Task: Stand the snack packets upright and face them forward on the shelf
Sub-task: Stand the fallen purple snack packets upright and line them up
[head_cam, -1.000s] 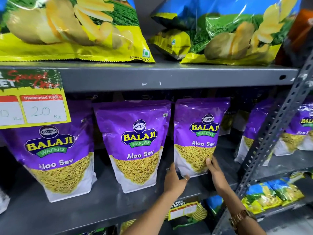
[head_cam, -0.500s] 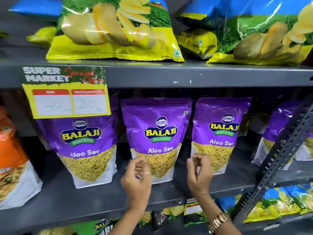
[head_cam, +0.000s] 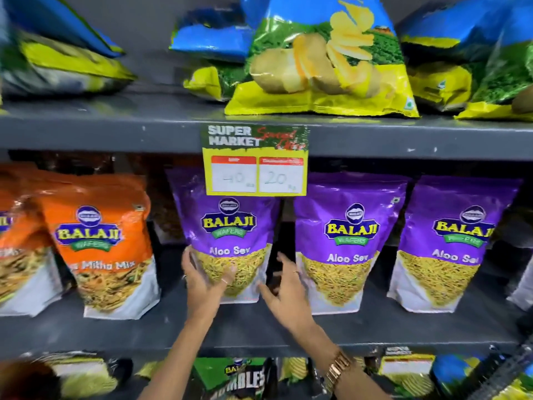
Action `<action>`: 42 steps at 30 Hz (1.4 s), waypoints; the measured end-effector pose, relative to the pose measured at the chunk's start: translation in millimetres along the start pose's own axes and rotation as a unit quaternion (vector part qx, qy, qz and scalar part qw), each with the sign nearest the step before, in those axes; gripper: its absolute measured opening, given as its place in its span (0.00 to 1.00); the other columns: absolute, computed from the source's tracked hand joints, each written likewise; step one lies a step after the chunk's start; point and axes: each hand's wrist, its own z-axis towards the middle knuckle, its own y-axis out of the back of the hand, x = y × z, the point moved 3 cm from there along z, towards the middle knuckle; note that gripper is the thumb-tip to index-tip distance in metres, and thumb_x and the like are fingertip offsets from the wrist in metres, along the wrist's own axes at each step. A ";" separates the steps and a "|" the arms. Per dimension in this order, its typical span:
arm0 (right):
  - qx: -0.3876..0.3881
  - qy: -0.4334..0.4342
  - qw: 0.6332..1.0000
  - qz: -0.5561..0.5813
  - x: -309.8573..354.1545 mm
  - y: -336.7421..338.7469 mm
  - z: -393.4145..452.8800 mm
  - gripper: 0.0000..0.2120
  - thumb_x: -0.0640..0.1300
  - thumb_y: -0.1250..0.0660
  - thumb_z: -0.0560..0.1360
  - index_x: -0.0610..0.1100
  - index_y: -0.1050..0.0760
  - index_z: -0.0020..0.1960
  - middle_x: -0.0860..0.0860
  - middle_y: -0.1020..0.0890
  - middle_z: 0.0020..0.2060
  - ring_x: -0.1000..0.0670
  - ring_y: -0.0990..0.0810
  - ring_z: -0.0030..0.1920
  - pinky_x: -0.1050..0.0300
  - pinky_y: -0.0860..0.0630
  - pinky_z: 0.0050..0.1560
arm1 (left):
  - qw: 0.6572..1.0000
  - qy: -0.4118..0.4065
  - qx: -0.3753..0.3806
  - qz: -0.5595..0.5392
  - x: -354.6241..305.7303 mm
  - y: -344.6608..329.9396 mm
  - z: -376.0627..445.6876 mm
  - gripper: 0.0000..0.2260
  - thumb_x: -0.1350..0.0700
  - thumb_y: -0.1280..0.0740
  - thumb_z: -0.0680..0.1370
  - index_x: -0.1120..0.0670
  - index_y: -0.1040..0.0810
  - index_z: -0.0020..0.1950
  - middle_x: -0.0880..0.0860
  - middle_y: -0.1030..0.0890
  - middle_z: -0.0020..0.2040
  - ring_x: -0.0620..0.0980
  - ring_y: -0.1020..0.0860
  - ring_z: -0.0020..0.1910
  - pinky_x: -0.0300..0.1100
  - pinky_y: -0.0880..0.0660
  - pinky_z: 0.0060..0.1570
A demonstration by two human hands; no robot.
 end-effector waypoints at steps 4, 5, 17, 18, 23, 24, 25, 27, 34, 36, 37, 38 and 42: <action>0.065 -0.046 0.993 0.085 0.2 -20.6 14.6 0.40 0.42 0.28 0.70 0.40 0.49 0.73 0.42 0.34 0.69 0.49 0.37 0.69 0.52 0.41 0.72 | 0.997 0.043 0.059 0.006 19.6 14.2 12.3 0.46 0.68 0.27 0.67 0.50 0.54 0.73 0.50 0.36 0.68 0.39 0.29 0.61 0.30 0.30 0.55; 0.079 -0.069 0.990 0.095 -1.3 -24.3 16.1 0.40 0.43 0.29 0.70 0.40 0.49 0.73 0.41 0.33 0.68 0.49 0.35 0.68 0.53 0.40 0.71 | 0.996 0.061 0.068 0.009 22.9 17.0 13.9 0.47 0.66 0.26 0.66 0.48 0.53 0.73 0.49 0.35 0.66 0.43 0.29 0.61 0.34 0.30 0.55; 0.096 -0.132 0.982 0.100 -10.0 -29.3 -1.2 0.18 0.42 0.30 0.71 0.39 0.34 0.57 0.41 0.26 0.45 0.42 0.23 0.51 0.61 0.28 0.49 | 0.993 0.043 0.085 0.066 22.1 35.0 -13.0 0.35 0.37 0.24 0.57 0.32 0.36 0.60 0.37 0.24 0.59 0.35 0.25 0.59 0.35 0.26 0.54; 0.099 -0.134 0.981 0.101 -9.9 -29.3 -1.9 0.19 0.42 0.30 0.72 0.38 0.34 0.58 0.41 0.25 0.45 0.43 0.23 0.51 0.63 0.28 0.48 | 0.993 0.039 0.083 0.069 21.7 35.1 -15.4 0.36 0.35 0.25 0.57 0.34 0.36 0.61 0.38 0.24 0.60 0.37 0.25 0.60 0.39 0.26 0.56; 0.116 -0.135 0.978 0.112 -7.8 -29.2 -0.6 0.16 0.40 0.32 0.73 0.36 0.33 0.55 0.43 0.27 0.40 0.48 0.26 0.44 0.64 0.29 0.44 | 0.993 0.026 0.059 0.100 13.6 32.9 -22.5 0.38 0.33 0.28 0.57 0.40 0.37 0.64 0.32 0.26 0.58 0.27 0.28 0.57 0.36 0.28 0.53; 0.118 -0.135 0.977 0.114 -7.6 -28.7 -0.8 0.16 0.40 0.32 0.73 0.38 0.33 0.56 0.44 0.27 0.41 0.49 0.26 0.43 0.67 0.29 0.43 | 0.993 0.027 0.058 0.102 13.3 32.4 -23.0 0.39 0.32 0.28 0.57 0.41 0.37 0.65 0.28 0.27 0.56 0.25 0.29 0.56 0.35 0.29 0.52; 0.119 -0.136 0.977 0.115 -7.4 -28.5 -1.4 0.15 0.41 0.32 0.73 0.40 0.33 0.56 0.45 0.26 0.41 0.49 0.25 0.44 0.70 0.28 0.42 | 0.992 0.030 0.059 0.106 13.4 32.7 -23.2 0.41 0.32 0.28 0.57 0.43 0.37 0.66 0.26 0.28 0.55 0.25 0.29 0.55 0.35 0.29 0.51; 0.119 -0.140 0.976 0.116 -6.6 -29.0 -2.1 0.15 0.43 0.32 0.73 0.45 0.34 0.56 0.47 0.26 0.42 0.49 0.24 0.46 0.70 0.28 0.44 | 0.991 0.032 0.062 0.116 12.7 34.0 -22.9 0.41 0.33 0.29 0.58 0.44 0.38 0.67 0.26 0.28 0.55 0.25 0.29 0.56 0.35 0.29 0.51; 0.111 -0.151 0.972 0.138 -3.6 -29.9 -3.5 0.19 0.42 0.31 0.72 0.50 0.35 0.59 0.53 0.25 0.48 0.52 0.25 0.52 0.62 0.29 0.51 | 0.988 0.044 0.103 0.107 11.1 36.9 -20.7 0.37 0.38 0.26 0.61 0.38 0.38 0.66 0.33 0.25 0.59 0.34 0.26 0.60 0.49 0.26 0.61; 0.070 -0.102 0.981 0.151 0.4 -29.0 -4.1 0.20 0.40 0.30 0.71 0.50 0.33 0.59 0.54 0.24 0.49 0.54 0.26 0.53 0.59 0.31 0.57 | 0.989 0.039 0.101 0.105 8.7 38.4 -18.6 0.41 0.38 0.26 0.61 0.44 0.39 0.69 0.41 0.28 0.66 0.41 0.30 0.66 0.52 0.31 0.66; 0.024 -0.070 0.986 0.148 2.4 -27.8 -5.4 0.23 0.39 0.29 0.71 0.50 0.34 0.62 0.56 0.24 0.53 0.58 0.26 0.57 0.61 0.32 0.61 | 0.990 0.040 0.083 0.107 6.6 41.3 -17.8 0.43 0.37 0.27 0.61 0.46 0.40 0.71 0.44 0.31 0.70 0.44 0.33 0.69 0.52 0.33 0.68; -0.037 -0.044 0.988 0.141 5.5 -26.5 -7.1 0.26 0.39 0.29 0.70 0.49 0.35 0.65 0.56 0.25 0.59 0.60 0.29 0.62 0.62 0.34 0.65 | 0.992 0.039 0.054 0.103 2.5 46.3 -16.7 0.43 0.36 0.29 0.62 0.47 0.40 0.72 0.45 0.34 0.71 0.46 0.35 0.70 0.50 0.35 0.69; -0.248 0.073 0.962 0.089 30.2 -29.1 -19.3 0.22 0.43 0.33 0.71 0.43 0.33 0.64 0.47 0.27 0.60 0.51 0.29 0.63 0.53 0.31 0.64 | 0.991 -0.056 -0.080 0.096 -25.8 77.9 -5.6 0.20 0.44 0.33 0.69 0.47 0.28 0.59 0.44 0.23 0.55 0.47 0.23 0.54 0.41 0.26 0.51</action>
